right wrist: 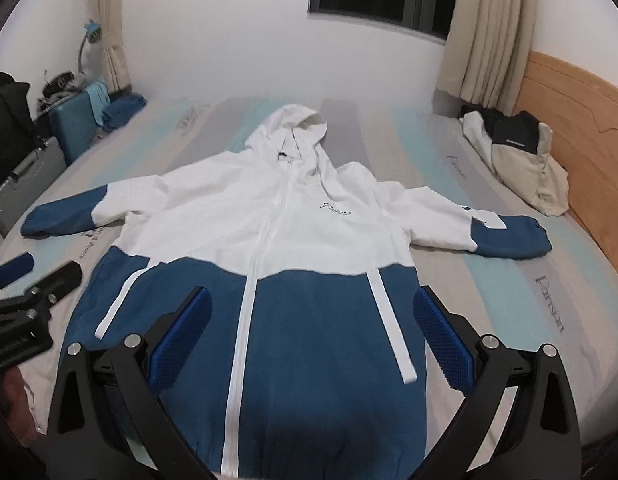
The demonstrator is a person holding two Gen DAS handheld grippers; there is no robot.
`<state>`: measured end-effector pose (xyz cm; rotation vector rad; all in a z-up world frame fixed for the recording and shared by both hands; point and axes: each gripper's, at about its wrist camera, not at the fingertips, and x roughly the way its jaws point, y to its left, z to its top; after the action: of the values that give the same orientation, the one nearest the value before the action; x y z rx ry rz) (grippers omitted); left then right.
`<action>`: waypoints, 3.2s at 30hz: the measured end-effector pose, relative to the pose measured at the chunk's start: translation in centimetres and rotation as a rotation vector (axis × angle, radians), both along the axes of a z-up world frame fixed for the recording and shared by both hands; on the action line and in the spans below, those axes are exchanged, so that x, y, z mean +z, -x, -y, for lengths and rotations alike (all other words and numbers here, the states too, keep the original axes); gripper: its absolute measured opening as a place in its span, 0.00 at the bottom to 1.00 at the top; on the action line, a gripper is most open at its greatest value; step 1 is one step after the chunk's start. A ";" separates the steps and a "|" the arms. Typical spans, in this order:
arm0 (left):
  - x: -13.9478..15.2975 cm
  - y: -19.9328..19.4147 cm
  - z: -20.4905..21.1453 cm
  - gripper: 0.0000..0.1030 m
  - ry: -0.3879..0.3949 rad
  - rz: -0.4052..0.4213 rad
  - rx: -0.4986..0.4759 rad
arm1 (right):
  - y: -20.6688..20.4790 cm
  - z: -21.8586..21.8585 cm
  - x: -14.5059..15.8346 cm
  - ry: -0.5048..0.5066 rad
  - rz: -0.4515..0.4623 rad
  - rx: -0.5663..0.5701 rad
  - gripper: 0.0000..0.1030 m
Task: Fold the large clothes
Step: 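Move the right tool to the blue sleeve cuff and grasp it, then carry the held sleeve across the jacket body toward the other sleeve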
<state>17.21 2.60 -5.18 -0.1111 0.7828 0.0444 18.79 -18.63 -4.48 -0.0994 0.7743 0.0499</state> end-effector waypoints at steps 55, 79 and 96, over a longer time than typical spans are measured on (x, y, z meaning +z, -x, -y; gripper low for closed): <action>-16.5 -40.8 5.5 0.94 -0.127 -0.469 0.051 | -33.9 61.3 -19.1 -0.183 -0.504 -0.453 0.93; -13.7 -37.3 6.6 0.94 -0.174 -0.506 0.084 | -32.6 56.9 -14.3 -0.308 -0.507 -0.394 0.24; -4.6 -32.3 0.9 0.94 -0.120 -0.415 0.101 | -34.0 32.6 -1.2 -0.239 -0.403 -0.237 0.22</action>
<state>49.48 1.68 -9.83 -0.0272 1.1862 0.2150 52.74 -51.18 -5.73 0.2365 1.1711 -0.0647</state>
